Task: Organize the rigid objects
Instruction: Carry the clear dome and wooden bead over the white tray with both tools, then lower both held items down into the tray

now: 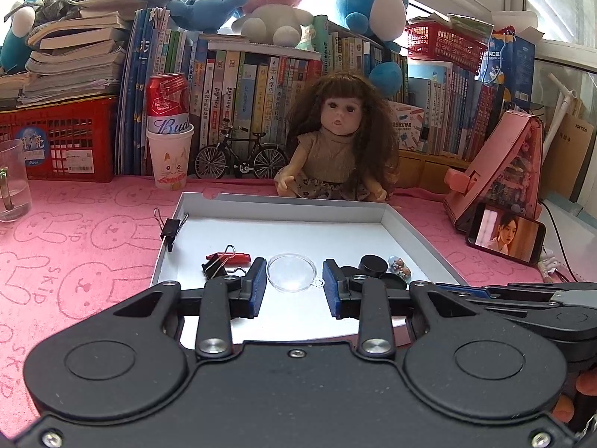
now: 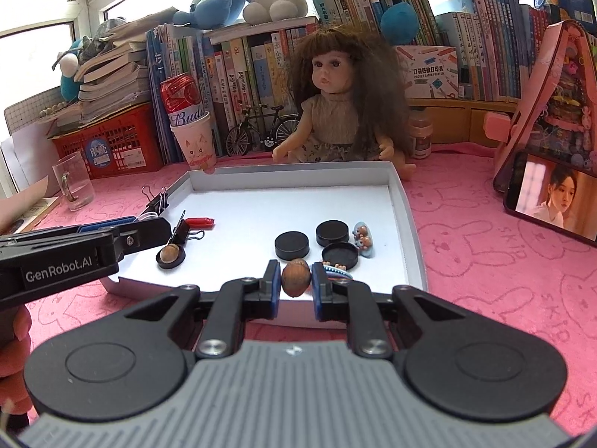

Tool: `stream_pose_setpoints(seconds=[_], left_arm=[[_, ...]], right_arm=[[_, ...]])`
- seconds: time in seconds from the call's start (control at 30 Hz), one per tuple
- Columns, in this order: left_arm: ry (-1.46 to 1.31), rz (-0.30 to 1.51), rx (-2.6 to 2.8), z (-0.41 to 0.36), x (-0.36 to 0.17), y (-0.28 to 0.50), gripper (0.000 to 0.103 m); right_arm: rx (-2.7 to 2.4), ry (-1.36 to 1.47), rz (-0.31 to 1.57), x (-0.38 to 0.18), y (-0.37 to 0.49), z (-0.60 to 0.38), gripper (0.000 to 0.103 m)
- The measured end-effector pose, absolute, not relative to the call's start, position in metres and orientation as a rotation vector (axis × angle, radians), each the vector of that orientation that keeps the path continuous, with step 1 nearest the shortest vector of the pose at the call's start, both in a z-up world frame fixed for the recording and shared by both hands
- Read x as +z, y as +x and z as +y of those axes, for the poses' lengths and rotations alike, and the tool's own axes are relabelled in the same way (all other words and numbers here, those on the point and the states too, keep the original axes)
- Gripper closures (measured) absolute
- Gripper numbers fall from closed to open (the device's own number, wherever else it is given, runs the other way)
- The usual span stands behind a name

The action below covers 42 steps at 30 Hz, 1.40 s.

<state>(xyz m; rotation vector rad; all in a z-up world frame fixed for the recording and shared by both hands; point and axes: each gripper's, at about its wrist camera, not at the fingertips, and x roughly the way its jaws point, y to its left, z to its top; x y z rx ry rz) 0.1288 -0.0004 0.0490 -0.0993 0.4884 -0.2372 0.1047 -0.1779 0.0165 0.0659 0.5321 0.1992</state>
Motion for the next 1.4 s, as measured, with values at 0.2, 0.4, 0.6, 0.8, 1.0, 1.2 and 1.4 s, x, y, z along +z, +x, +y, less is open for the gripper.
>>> stream_pose_setpoints(seconds=[0.2,0.4,0.6,0.8,1.0,1.2,1.4], left_arm=[[-0.095,0.498,-0.228,0.004,0.057,0.157,0.072],[-0.051,0.492,-0.23,0.006,0.066,0.187,0.072],[-0.037,0.524,-0.217,0.012,0.077,0.229,0.072],[-0.073,0.594,-0.193,0.012,0.057,0.261,0.072],[-0.07,0.618,-0.189,0.009,0.037,0.28,0.072],[-0.06,0.639,-0.183,0.007,0.022,0.291,0.072],[-0.053,0.65,-0.186,0.004,0.015,0.295,0.072]], right_arm=[[0.205,0.092,0.544,0.024,0.124,-0.19,0.082],[0.201,0.114,0.555,0.031,0.146,-0.195,0.082],[0.206,0.139,0.582,0.044,0.179,-0.202,0.082],[0.196,0.147,0.61,0.04,0.213,-0.204,0.082],[0.193,0.129,0.637,0.024,0.237,-0.195,0.082],[0.201,0.1,0.642,0.017,0.251,-0.183,0.082],[0.204,0.079,0.652,0.012,0.257,-0.176,0.082]])
